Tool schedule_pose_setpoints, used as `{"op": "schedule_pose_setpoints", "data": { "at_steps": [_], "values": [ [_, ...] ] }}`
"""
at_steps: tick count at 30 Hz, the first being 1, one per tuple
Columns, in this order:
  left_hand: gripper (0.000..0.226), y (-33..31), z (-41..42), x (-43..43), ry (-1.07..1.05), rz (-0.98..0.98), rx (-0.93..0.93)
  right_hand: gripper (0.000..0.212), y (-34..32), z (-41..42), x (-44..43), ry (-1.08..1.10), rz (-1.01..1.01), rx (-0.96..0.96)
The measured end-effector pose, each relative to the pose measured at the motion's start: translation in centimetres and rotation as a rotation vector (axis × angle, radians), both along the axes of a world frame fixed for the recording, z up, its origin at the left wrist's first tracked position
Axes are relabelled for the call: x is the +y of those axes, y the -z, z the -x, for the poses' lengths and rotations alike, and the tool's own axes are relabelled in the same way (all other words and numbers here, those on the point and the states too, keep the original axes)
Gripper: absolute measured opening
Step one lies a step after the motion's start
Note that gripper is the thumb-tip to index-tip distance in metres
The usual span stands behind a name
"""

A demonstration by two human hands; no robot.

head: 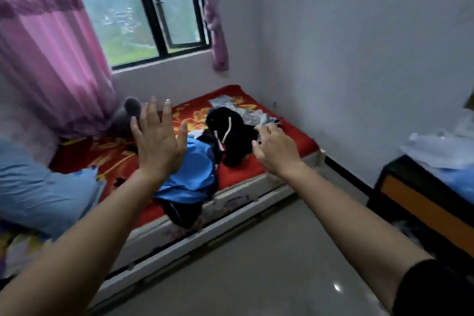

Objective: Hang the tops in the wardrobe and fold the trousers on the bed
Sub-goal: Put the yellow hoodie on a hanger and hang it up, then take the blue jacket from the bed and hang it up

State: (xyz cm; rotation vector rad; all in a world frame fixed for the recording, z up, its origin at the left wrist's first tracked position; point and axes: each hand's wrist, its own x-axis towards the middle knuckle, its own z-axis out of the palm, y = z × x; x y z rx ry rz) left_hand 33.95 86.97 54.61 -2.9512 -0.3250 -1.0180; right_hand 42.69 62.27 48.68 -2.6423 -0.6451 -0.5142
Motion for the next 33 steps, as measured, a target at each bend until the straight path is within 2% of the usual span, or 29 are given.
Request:
{"op": "schedule_pose_setpoints", "data": {
  "at_steps": [4, 8, 14, 20, 23, 26, 33],
  "values": [
    [0.064, 1.0, -6.3, -9.4, 0.313, -0.002, 0.032, 0.044, 0.5, 1.4, -10.9, 0.328, -0.018, 0.058],
    [0.066, 2.1, -7.7, -18.2, 0.602, 0.033, 0.067, 0.044, 1.2, 7.4, -18.8, 0.598, -0.039, 0.093],
    [0.064, 6.4, -3.6, -28.5, 0.957, 0.101, 0.19, 0.047, 3.4, 20.7, -23.8, 0.968, 0.02, 0.186],
    [0.068, 10.1, 4.1, -35.5, 1.171, 0.104, 0.343, 0.051, 6.0, 33.3, -25.3, 1.216, 0.068, 0.275],
    [0.07, 11.3, 6.1, -37.2, 1.201, 0.046, 0.393, 0.057, 6.6, 35.6, -26.6, 1.293, 0.055, 0.284],
    [0.071, 12.6, 5.3, -37.5, 1.154, 0.01, 0.461, 0.063, 7.3, 34.1, -28.1, 1.272, 0.043, 0.279],
    [0.075, 14.1, -2.6, -32.0, 0.838, -0.066, 0.522, 0.072, 8.8, 20.5, -28.6, 0.99, 0.011, 0.293]
  ]
}}
